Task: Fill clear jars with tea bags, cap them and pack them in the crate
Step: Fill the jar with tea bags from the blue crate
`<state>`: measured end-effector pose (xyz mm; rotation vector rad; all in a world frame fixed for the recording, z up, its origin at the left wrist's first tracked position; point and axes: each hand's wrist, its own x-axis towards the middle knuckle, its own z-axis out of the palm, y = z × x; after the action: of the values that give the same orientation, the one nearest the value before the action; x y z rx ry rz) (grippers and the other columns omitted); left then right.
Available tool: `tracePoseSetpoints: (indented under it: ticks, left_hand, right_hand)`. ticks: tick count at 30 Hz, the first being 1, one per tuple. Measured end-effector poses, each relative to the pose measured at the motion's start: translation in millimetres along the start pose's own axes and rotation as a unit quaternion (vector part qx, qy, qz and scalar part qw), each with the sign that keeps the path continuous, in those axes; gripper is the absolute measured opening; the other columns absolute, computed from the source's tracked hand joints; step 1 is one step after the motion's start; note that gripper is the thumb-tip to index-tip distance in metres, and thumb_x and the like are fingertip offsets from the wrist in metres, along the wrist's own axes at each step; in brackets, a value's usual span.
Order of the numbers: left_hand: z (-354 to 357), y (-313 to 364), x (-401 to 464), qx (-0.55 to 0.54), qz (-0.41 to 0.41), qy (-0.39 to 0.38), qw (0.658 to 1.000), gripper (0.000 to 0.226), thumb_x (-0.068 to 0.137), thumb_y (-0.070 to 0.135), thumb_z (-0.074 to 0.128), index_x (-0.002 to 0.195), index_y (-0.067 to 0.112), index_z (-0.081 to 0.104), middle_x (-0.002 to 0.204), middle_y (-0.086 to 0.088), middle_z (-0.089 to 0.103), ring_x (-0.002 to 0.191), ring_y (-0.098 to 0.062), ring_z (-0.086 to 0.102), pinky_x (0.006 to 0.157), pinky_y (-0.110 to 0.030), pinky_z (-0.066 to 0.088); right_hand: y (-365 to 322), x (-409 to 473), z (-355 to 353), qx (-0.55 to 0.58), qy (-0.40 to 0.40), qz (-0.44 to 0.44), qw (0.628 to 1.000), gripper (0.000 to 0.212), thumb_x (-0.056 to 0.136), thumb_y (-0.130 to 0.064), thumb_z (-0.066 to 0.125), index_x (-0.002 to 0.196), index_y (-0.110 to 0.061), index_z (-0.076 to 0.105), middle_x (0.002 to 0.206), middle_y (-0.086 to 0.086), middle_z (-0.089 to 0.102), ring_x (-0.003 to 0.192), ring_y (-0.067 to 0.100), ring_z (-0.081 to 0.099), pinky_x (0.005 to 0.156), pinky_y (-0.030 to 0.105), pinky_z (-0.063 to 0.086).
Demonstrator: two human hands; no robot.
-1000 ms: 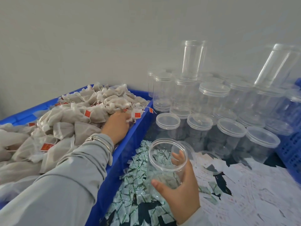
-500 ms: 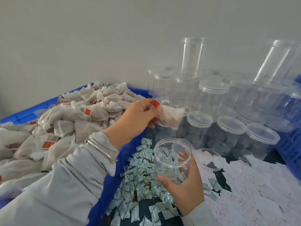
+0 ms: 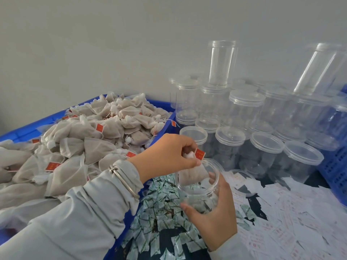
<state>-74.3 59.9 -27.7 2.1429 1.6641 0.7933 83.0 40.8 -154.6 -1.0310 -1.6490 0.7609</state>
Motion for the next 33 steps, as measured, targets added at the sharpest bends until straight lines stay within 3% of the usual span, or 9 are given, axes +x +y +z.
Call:
tracePoseSetpoints:
  ticks: [3,7,13,16,18,22,26,30,33]
  left_hand:
    - [1.1,-1.1,1.0,-0.018,0.012,-0.005,1.000,0.018,0.075,0.034,0.077,0.081,0.032,0.061,0.068,0.017,0.056,0.061,0.013,0.049,0.060,-0.004,0.038]
    - [0.3,-4.1,3.5,-0.033,0.014,0.006,0.999,0.013,0.077,0.027,0.077,0.079,0.032,0.064,0.069,0.015,0.062,0.058,0.009,0.052,0.059,-0.004,0.041]
    - [-20.1,-26.0,10.6,0.025,-0.014,0.147,0.989,0.014,0.082,0.021,0.070,0.076,0.031,0.062,0.065,0.021,0.054,0.065,0.014,0.051,0.061,0.001,0.036]
    - [-34.6,-52.7,18.1,0.051,-0.105,0.236,0.965,0.013,0.086,0.015,0.060,0.086,0.027,0.063,0.077,0.019,0.057,0.066,0.005,0.052,0.055,-0.007,0.035]
    - [-36.7,-70.6,20.6,0.051,-0.161,0.258,0.951,0.020,0.089,0.009,0.052,0.096,0.024,0.064,0.087,0.012,0.059,0.068,0.004,0.051,0.055,-0.008,0.032]
    - [-23.5,-89.2,20.3,0.033,-0.211,0.171,0.962,0.029,0.093,0.005,0.042,0.108,0.020,0.063,0.087,0.007,0.059,0.063,-0.006,0.053,0.050,-0.012,0.039]
    - [-15.2,-93.5,21.7,0.063,-0.184,0.107,0.975,0.032,0.096,0.014,0.044,0.121,0.021,0.061,0.106,-0.006,0.063,0.074,-0.005,0.049,0.059,-0.015,0.029]
    - [-13.8,-96.1,23.9,0.057,-0.196,0.055,0.977,0.037,0.099,0.025,0.043,0.135,0.022,0.051,0.131,-0.005,0.057,0.118,-0.023,0.050,0.095,-0.025,0.033]
    - [-13.2,-97.2,26.5,0.079,-0.208,0.031,0.974,0.042,0.099,0.031,0.043,0.139,0.017,0.045,0.140,-0.006,0.050,0.129,-0.027,0.041,0.107,-0.034,0.030]
  right_hand:
    - [-4.1,-0.2,-2.5,-0.015,-0.003,-0.003,1.000,0.111,0.046,-0.057,0.076,0.142,-0.026,0.031,0.129,-0.007,0.047,0.120,0.011,0.047,0.093,0.044,0.048]
    - [-8.6,-1.6,-4.5,-0.005,-0.004,0.001,1.000,0.108,0.042,-0.063,0.073,0.137,-0.049,0.022,0.128,-0.023,0.042,0.115,-0.008,0.042,0.086,0.012,0.039]
    - [-9.0,-0.3,-4.6,0.006,-0.005,-0.002,1.000,0.112,0.044,-0.062,0.074,0.142,-0.026,0.034,0.127,-0.012,0.047,0.115,-0.010,0.041,0.084,-0.004,0.032]
    - [-8.8,-3.0,-4.6,0.000,-0.009,0.015,1.000,0.114,0.042,-0.066,0.073,0.142,-0.033,0.031,0.130,-0.014,0.045,0.115,0.001,0.045,0.080,0.003,0.040]
    - [-8.1,-4.2,-4.4,-0.006,-0.015,0.018,1.000,0.112,0.041,-0.068,0.072,0.140,-0.039,0.028,0.130,-0.016,0.044,0.116,0.006,0.046,0.088,0.016,0.044]
    - [-7.2,-4.6,-3.4,-0.011,-0.025,0.023,0.999,0.112,0.042,-0.068,0.073,0.140,-0.038,0.029,0.128,-0.019,0.043,0.118,0.009,0.047,0.093,0.045,0.050]
    - [-5.1,-4.6,-3.0,-0.023,-0.015,0.013,1.000,0.110,0.043,-0.068,0.072,0.140,-0.039,0.030,0.127,-0.019,0.044,0.116,0.010,0.048,0.090,0.031,0.048]
    - [-5.5,-5.2,1.0,-0.015,-0.020,0.006,1.000,0.103,0.044,-0.066,0.074,0.132,-0.058,0.022,0.128,-0.025,0.041,0.119,0.008,0.045,0.095,0.043,0.047]
    - [-5.9,-5.1,3.0,-0.018,-0.017,-0.014,1.000,0.101,0.046,-0.064,0.074,0.131,-0.061,0.020,0.130,-0.021,0.043,0.121,0.005,0.043,0.100,0.037,0.041]
